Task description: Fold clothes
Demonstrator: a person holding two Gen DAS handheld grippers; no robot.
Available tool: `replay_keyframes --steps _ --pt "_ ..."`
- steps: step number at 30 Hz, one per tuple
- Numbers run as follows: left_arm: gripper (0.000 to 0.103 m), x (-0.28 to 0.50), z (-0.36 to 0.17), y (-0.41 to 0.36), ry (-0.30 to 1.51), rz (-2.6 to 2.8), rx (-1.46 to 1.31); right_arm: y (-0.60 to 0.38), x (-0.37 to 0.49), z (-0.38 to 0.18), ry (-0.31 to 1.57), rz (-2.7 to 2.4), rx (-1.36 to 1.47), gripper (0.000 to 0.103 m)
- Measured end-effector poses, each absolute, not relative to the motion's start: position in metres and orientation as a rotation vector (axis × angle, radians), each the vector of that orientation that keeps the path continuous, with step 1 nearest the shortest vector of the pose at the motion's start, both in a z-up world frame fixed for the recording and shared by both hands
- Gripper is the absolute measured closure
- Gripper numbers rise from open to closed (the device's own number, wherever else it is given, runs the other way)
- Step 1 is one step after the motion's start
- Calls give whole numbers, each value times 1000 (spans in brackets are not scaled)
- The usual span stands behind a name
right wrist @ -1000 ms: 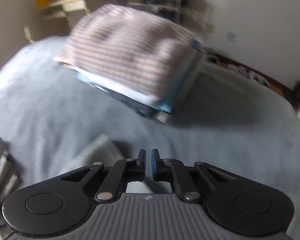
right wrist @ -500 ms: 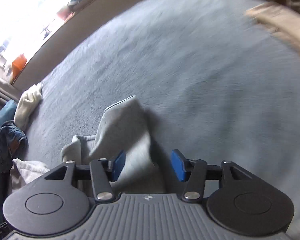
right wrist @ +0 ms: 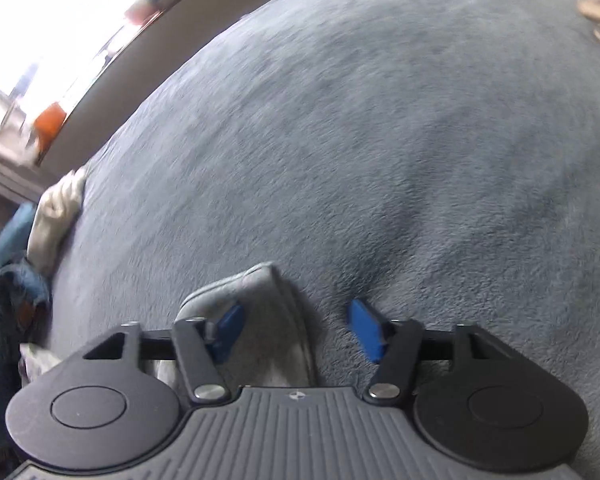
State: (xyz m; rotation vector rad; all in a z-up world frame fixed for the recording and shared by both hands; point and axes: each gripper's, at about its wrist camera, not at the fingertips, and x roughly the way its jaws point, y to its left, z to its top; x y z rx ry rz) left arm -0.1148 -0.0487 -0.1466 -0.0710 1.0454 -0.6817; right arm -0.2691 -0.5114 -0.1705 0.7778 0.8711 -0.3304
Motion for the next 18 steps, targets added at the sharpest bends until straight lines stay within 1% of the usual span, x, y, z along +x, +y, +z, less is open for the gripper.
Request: replay_keyframes --steps 1,2,3,5,10,15,18 --pt "81 -115 -148 -49 1044 -679 -73 -508 -266 -171 889 -317 753 64" --pt "80 -115 -149 -49 1044 -677 -76 -504 -262 -172 906 -304 729 77" --pt "80 -115 -150 -49 1043 -674 -78 -500 -259 -172 919 -290 703 89" --pt "80 -116 -153 -49 1039 -670 -79 -493 -254 -169 920 -274 664 99" --pt "80 -115 -154 -48 1030 -660 -81 -506 -254 -133 817 -326 638 100" --pt "80 -113 -156 -47 1027 -656 -91 -560 -275 -85 721 -528 584 100" --pt "80 -112 -159 -46 1028 -652 -107 -600 -295 -74 680 -688 590 100"
